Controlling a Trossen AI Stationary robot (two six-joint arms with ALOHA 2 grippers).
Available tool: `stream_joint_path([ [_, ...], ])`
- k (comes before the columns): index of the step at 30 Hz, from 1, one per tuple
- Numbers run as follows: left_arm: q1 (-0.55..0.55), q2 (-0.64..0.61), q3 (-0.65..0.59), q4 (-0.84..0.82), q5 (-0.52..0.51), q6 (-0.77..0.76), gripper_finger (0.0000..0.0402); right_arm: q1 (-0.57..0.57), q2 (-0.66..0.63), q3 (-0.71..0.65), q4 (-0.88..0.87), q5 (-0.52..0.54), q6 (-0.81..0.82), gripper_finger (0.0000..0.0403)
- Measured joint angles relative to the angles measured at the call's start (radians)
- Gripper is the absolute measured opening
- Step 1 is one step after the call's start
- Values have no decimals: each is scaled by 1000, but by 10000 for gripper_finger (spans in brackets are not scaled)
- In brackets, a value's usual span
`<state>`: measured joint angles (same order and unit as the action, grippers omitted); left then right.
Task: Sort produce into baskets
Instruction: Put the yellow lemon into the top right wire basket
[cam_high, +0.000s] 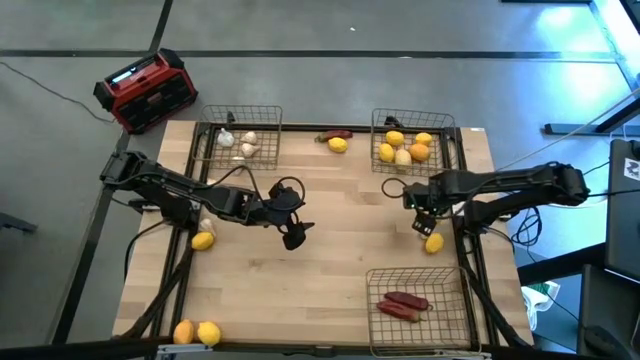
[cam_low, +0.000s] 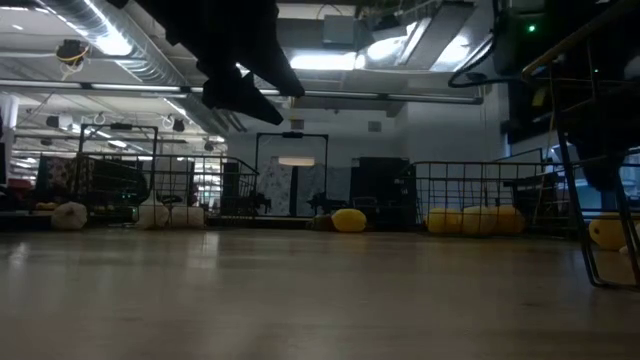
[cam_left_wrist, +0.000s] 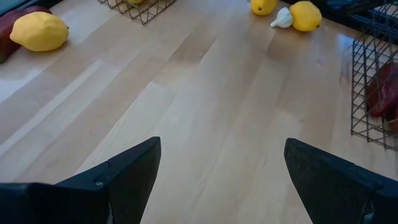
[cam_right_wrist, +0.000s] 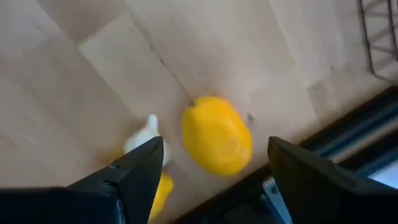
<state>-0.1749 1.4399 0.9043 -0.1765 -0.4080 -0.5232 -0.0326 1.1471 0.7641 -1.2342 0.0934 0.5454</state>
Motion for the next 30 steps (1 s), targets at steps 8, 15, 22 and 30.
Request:
stream_joint_path([
  [8, 0, 0, 0, 10, 0, 3, 337, 0, 78, -16, -23, 1, -26, 275],
  [15, 0, 0, 0, 9, 0, 5, 337, 0, 154, -24, -13, 3, -27, 275],
  [22, 0, 0, 0, 9, 0, 5, 337, 0, 233, -51, 38, 3, -27, 275],
  [30, 0, 0, 0, 9, 0, 6, 337, 0, 322, -121, 91, 4, -23, 276],
])
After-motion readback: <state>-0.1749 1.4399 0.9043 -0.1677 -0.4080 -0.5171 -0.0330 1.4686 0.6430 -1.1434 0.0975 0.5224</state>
